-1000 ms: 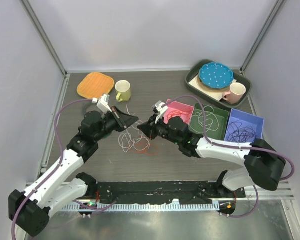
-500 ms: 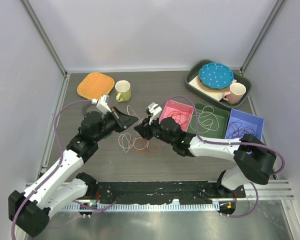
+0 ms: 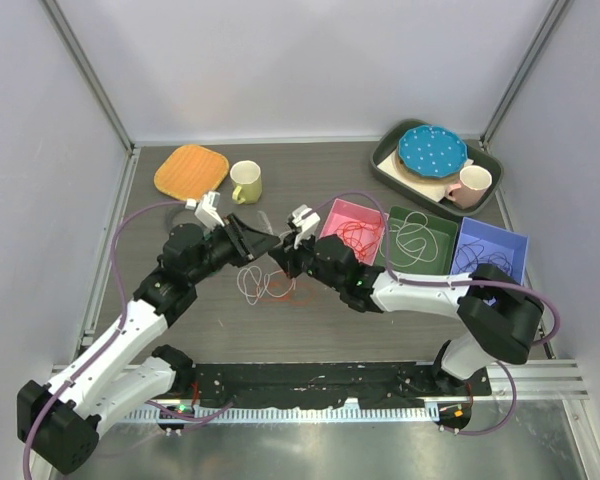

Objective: Untangle the cables

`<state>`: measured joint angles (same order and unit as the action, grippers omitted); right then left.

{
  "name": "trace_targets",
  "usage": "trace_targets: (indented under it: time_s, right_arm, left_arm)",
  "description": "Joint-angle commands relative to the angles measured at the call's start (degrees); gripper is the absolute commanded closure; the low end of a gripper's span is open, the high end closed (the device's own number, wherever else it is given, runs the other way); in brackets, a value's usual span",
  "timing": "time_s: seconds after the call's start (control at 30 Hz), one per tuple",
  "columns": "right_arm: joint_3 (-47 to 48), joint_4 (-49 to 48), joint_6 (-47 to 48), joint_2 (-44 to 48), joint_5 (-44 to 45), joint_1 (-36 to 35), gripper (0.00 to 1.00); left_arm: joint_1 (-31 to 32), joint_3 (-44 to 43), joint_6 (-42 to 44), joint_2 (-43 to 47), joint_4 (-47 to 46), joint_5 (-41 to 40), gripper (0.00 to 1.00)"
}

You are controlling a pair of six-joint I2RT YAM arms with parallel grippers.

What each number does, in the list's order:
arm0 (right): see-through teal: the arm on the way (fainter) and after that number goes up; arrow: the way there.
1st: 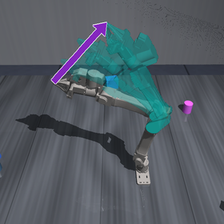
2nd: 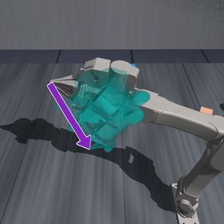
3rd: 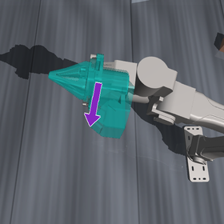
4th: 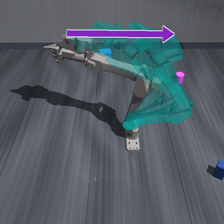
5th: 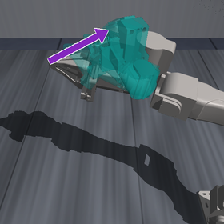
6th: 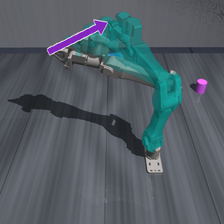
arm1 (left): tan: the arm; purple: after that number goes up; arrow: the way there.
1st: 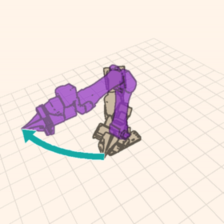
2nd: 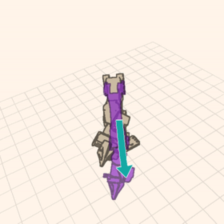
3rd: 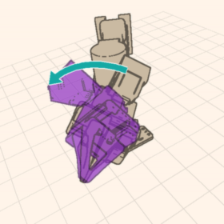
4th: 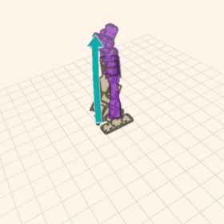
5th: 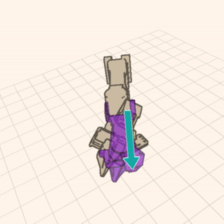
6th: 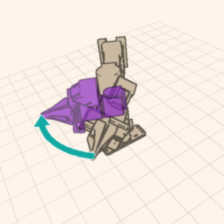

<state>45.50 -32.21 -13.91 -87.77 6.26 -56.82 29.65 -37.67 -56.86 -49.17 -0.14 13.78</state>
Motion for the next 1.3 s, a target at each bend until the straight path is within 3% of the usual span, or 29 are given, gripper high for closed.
trace_targets:
  time_s: [0.0, 0.1, 0.27, 0.37, 0.63, 0.7, 0.87, 1.17, 1.27]
  right_arm:
    - [-0.04, -5.31, 0.38, 2.59, 3.66, -1.01, 0.99]
    - [-3.21, -6.03, -0.93, 7.6, 8.58, -1.19, 0.99]
    - [-8.39, -1.66, -7.17, 20.74, 23.14, -1.19, 0.99]
    - [-10.16, 0.56, -9.02, 27.11, 24.76, -1.19, 0.99]
    - [-10.16, 9.0, -14.39, 34.59, 22.22, -1.19, 0.99]
    - [-9.99, 9.53, -15.09, 35.03, 21.86, -1.19, 0.99]
    - [-9.2, 11.11, -16.5, 35.29, 20.72, -1.19, 0.99]
    - [-8.49, 12.08, -18.96, 36.61, 19.14, -1.19, 0.99]
    - [-8.49, 11.55, -19.66, 36.61, 19.14, -1.19, 0.99]
  left_arm:
    - [0.32, 2.16, 0.08, 1.17, -1.18, 2.75, 0.28]
    - [0.32, 4.62, 0.26, 2.84, 1.79, -0.32, 0.0]
    - [0.32, 9.54, 1.75, 9.77, 6.27, -6.73, 0.0]
    - [0.32, 10.68, 4.91, 11.02, 6.83, -7.46, 0.0]
    - [3.83, 12.71, 16.86, -3.28, -11.17, 12.12, 0.0]
    - [8.3, 13.06, 18.09, -5.23, -16.96, 10.84, 0.0]
    - [18.15, 9.73, 24.25, -12.26, -20.16, 0.65, 0.0]
    - [20.89, 6.39, 25.31, -25.78, -32.01, -1.66, 0.0]
    - [22.73, 3.14, 27.06, -28.7, -32.12, -3.22, 0.03]
